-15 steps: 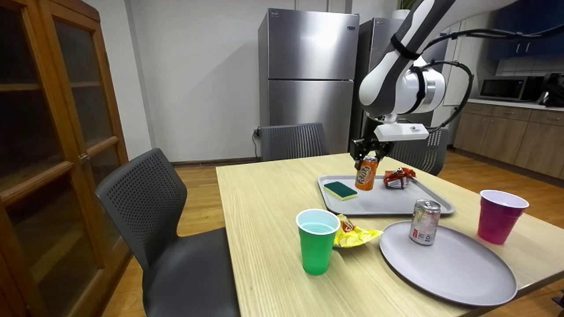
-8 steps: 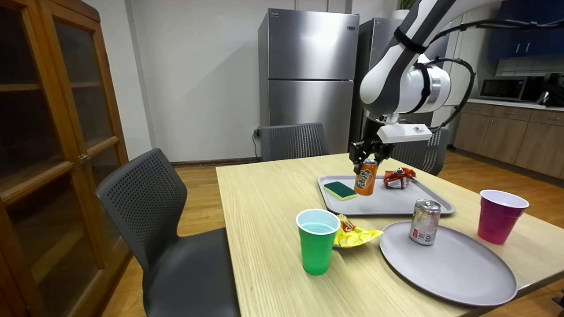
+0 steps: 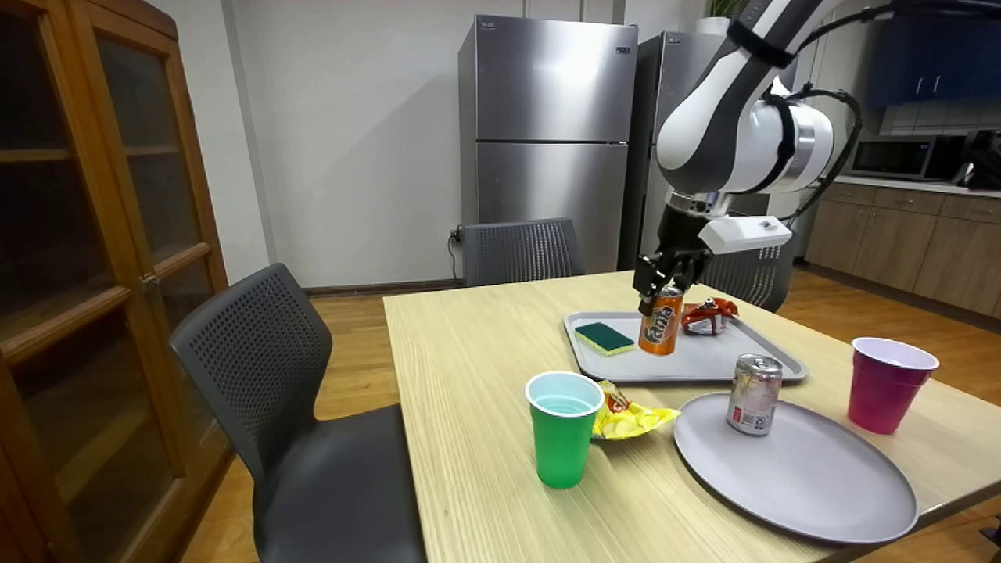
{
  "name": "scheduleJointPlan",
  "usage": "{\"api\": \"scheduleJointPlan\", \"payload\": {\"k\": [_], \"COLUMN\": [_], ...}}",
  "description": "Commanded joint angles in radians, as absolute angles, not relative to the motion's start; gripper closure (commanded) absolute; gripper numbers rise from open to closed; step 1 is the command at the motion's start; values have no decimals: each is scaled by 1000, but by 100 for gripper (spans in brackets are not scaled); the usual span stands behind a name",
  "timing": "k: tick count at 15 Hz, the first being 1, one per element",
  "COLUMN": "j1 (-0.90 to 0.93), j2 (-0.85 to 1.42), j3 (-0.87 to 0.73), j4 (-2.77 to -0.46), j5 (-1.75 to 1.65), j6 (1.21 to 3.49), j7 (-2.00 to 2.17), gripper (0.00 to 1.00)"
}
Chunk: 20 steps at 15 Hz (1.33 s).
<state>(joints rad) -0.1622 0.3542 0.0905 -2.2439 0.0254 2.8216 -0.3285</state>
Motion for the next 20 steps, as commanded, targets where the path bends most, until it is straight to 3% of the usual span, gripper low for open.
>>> {"api": "scheduleJointPlan", "payload": {"k": [1, 12, 20], "j1": [-200, -130, -77], "j2": [217, -12, -36], "j3": [135, 81, 14], "j4": [-2376, -2667, -2803], "j5": [76, 119, 87], "j6": [2835, 2857, 2942], "j7": [-411, -421, -390], "gripper": [62, 62, 62]}}
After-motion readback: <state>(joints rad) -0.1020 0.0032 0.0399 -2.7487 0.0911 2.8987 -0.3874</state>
